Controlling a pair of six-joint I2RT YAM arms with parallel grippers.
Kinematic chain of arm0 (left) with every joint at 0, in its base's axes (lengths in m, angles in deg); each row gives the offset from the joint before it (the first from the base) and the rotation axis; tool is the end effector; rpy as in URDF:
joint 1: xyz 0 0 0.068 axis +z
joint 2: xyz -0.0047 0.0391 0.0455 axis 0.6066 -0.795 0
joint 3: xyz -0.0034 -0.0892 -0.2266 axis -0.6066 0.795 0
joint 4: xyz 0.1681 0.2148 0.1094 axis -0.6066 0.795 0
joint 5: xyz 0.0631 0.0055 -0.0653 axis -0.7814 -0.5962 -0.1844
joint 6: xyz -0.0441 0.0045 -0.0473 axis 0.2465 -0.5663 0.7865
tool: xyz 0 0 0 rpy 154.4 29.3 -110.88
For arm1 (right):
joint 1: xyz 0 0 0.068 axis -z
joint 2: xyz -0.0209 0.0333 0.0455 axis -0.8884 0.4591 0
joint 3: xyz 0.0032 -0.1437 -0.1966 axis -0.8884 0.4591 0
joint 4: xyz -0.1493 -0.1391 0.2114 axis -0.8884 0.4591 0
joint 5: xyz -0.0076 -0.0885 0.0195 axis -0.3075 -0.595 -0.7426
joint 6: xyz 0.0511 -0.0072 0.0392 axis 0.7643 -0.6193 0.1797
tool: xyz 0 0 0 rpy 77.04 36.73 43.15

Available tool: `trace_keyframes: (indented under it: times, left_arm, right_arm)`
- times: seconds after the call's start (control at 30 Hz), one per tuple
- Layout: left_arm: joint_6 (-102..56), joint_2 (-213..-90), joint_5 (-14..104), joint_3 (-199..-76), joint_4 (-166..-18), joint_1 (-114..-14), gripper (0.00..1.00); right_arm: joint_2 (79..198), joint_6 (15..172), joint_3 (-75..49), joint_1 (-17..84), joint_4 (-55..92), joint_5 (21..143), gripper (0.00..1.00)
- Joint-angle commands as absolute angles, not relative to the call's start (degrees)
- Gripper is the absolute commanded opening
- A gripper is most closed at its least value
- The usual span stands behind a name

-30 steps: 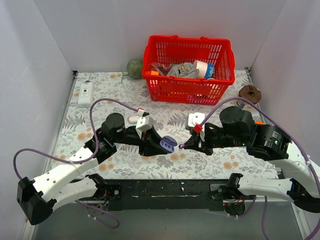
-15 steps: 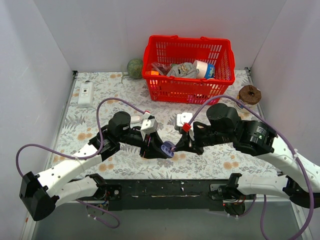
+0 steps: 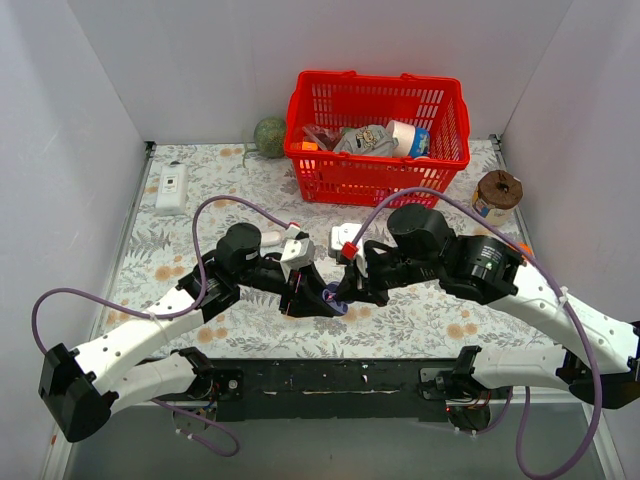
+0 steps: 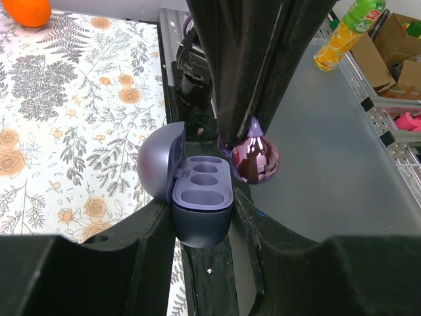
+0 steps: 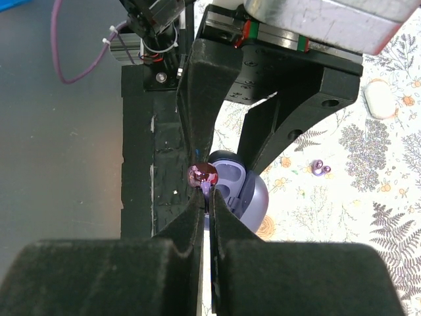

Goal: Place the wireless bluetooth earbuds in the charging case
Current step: Place the earbud in the charging case.

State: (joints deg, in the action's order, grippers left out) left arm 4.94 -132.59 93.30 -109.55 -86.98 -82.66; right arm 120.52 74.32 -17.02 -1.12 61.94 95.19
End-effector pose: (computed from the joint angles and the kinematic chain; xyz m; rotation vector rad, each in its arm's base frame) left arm 0.1638 -0.2257 0.2790 0.9224 1.9871 -1.8467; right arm 0.1044 0.2526 0.4035 -1.5004 1.5371 0.9165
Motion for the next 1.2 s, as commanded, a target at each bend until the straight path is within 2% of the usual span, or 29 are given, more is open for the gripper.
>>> trace_keyframes:
  times: [0.0, 1.17]
  left_arm:
    - [4.0, -130.78, 93.28, -111.5, -87.22, -82.34, 0.0]
    - [5.49, -128.4, 89.32, -110.36, -89.5, -82.43, 0.0]
  right_arm:
    - [120.6, 75.12, -16.2, -1.4, 58.95, 95.44, 0.01]
    - [122.18, 79.6, -14.44, -1.4, 56.49, 90.34, 0.01]
